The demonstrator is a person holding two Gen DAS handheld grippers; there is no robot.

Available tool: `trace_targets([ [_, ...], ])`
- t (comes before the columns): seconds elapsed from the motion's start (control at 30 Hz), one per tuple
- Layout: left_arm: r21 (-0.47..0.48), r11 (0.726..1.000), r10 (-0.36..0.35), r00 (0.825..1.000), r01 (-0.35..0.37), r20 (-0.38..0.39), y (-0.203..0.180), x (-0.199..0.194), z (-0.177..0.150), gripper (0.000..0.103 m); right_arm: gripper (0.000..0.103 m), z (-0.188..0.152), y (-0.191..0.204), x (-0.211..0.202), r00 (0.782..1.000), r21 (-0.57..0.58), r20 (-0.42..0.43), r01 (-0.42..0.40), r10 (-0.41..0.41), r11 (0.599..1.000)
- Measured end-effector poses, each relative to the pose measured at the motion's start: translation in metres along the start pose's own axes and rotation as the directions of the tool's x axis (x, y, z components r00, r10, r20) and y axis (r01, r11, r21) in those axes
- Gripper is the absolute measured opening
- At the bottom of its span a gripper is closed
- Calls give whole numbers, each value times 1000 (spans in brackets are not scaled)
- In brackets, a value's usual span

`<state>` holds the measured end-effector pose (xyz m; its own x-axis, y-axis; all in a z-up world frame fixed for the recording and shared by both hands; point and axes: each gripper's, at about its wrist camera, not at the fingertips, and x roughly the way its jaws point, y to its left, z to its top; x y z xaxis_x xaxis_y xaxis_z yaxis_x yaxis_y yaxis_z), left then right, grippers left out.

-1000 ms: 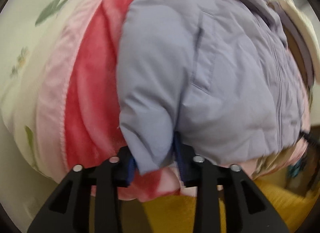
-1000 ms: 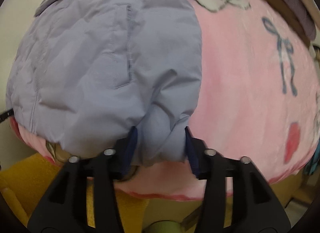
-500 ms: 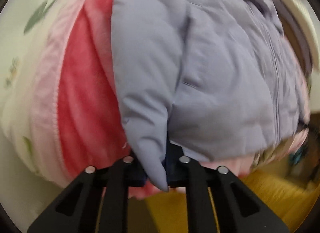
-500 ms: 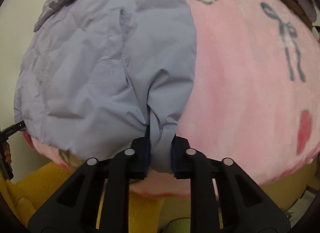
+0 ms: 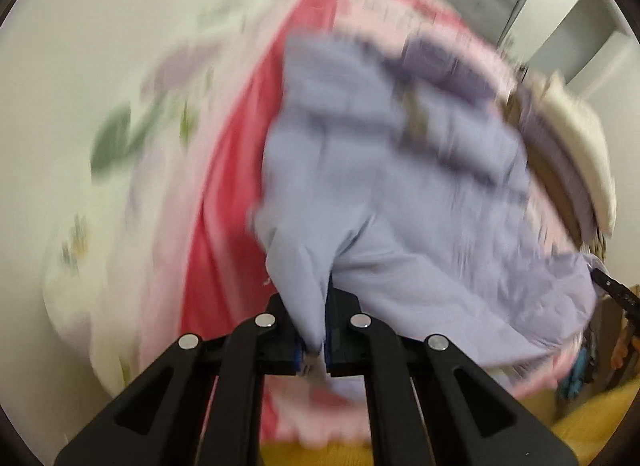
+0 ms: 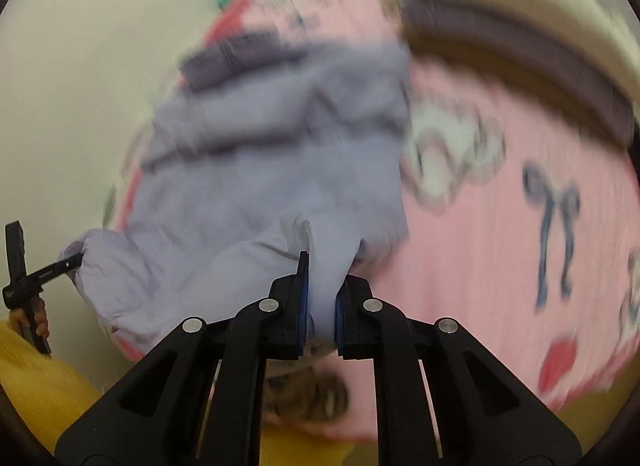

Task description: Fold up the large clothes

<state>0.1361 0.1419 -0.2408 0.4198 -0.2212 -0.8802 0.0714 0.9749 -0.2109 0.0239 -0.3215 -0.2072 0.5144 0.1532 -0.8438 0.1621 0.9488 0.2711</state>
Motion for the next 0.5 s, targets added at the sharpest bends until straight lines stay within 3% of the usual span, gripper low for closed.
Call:
trace_targets([
  [0.1, -44, 999, 7, 990, -1, 143, 1, 1, 49, 6, 9, 39, 7, -5, 994, -27, 109, 1, 2, 1000],
  [0.23, -97, 995, 8, 981, 11, 196, 3, 35, 106, 5, 9, 104, 5, 15, 974, -39, 225, -20, 28, 999],
  [0.37, -136, 990, -7, 965, 45, 264, 14, 38, 148, 5, 9, 151, 6, 37, 960, -54, 278, -19, 33, 998],
  [0.5, -150, 988, 7, 962, 36, 274, 12, 68, 198, 5, 9, 196, -4, 68, 954, 3, 298, -28, 26, 1000],
])
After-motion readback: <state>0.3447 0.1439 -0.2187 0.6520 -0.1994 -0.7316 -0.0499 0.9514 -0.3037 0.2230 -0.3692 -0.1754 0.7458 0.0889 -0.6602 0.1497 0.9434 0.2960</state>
